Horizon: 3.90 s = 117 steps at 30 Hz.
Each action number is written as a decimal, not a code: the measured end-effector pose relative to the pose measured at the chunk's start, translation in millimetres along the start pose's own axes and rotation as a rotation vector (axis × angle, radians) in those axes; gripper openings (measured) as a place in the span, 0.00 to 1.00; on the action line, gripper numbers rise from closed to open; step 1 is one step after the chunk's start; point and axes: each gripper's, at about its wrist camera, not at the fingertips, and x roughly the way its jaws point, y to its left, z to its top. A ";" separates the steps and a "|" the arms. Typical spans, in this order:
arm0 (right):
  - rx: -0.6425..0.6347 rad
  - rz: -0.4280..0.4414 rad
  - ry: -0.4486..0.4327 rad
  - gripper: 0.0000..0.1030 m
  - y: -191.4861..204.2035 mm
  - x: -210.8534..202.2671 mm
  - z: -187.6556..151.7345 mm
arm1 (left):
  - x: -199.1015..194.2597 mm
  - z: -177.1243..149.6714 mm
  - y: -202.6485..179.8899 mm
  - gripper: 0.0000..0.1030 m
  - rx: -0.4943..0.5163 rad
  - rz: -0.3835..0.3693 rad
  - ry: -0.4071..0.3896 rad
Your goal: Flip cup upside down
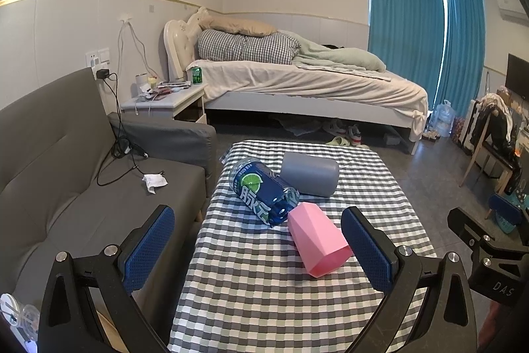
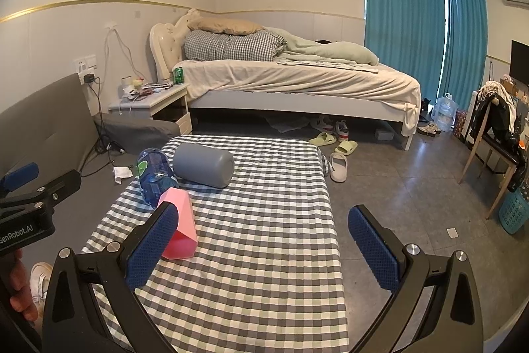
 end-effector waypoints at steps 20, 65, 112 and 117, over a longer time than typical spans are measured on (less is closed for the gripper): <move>-0.006 0.012 0.006 1.00 6.6 0.2 -3.8 | -1.4 -0.7 0.8 1.00 -0.002 -0.010 0.013; -0.126 0.264 0.384 0.65 97.8 151.9 -43.8 | 47.2 -24.1 55.1 1.00 -0.039 0.127 0.207; -0.051 0.048 0.178 0.74 -11.7 -45.2 -31.6 | -14.2 -33.1 -10.4 1.00 -0.051 0.016 0.267; -0.079 -0.015 0.144 0.74 -42.0 -26.4 -8.8 | 3.8 -49.1 -47.8 1.00 0.002 0.021 0.358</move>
